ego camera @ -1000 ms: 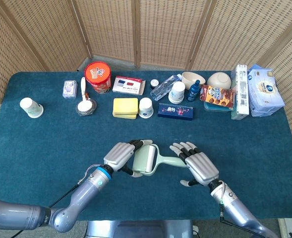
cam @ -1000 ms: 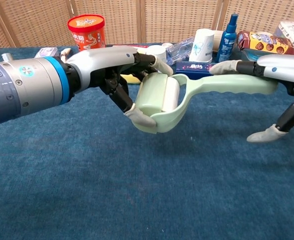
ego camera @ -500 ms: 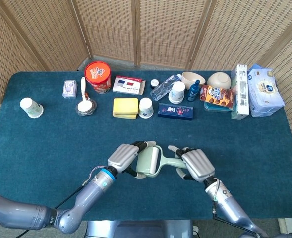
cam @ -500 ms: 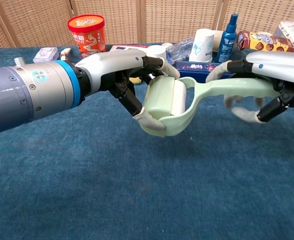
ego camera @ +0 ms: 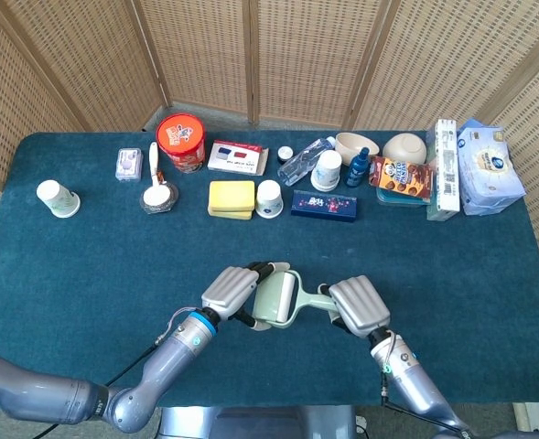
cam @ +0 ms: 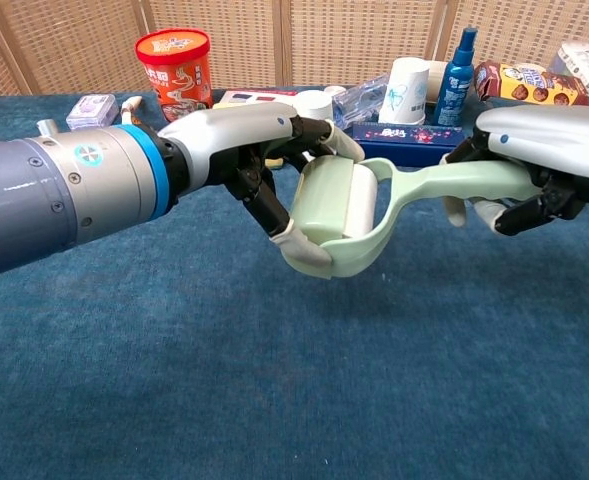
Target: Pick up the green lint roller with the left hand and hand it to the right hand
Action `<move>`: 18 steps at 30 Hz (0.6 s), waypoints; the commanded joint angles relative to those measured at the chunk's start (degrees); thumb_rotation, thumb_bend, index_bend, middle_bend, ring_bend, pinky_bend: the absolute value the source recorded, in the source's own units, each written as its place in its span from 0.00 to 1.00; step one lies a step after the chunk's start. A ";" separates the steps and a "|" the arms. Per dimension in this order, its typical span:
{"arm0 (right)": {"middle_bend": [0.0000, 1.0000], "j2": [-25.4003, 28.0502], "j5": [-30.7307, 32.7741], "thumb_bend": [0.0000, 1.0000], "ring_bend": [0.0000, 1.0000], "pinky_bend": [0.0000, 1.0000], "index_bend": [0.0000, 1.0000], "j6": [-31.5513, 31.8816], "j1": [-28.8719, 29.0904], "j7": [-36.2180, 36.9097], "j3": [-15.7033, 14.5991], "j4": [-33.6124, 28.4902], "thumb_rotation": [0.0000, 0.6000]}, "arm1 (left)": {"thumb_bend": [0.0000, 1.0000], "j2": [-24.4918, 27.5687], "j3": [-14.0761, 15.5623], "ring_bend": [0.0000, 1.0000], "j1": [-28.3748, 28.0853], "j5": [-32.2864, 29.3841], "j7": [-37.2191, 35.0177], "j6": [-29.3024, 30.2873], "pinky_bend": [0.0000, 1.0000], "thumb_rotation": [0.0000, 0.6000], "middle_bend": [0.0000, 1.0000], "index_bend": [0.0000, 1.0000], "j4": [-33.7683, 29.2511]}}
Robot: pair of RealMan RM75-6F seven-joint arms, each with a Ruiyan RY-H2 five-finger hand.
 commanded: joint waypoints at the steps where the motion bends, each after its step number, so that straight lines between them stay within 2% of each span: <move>1: 0.88 -0.25 0.90 1.00 0.90 1.00 0.72 0.64 0.38 -1.14 -0.33 -0.73 1.00 | 0.00 0.10 -0.01 0.33 -0.04 0.00 -0.11 0.03 0.51 1.00 0.35 0.33 -0.15; 7: 0.88 -0.22 2.51 1.00 0.92 1.00 0.74 1.07 0.79 -1.56 -0.58 -1.67 1.00 | 0.00 0.42 0.09 0.29 -0.10 -0.05 -0.56 -0.10 0.51 1.00 0.32 0.30 -0.47; 13: 0.88 0.34 3.03 1.00 0.92 1.00 0.74 1.54 0.72 0.15 -0.35 -2.01 1.00 | 0.00 1.87 0.70 0.22 -0.07 0.09 -0.64 -0.80 0.50 1.00 0.24 0.27 -1.48; 18: 0.88 1.12 3.26 1.00 0.92 1.00 0.74 1.50 0.57 2.43 -0.15 -2.05 1.00 | 0.00 3.06 1.09 0.16 -0.03 0.22 -1.03 -1.44 0.46 1.00 0.17 0.25 -2.50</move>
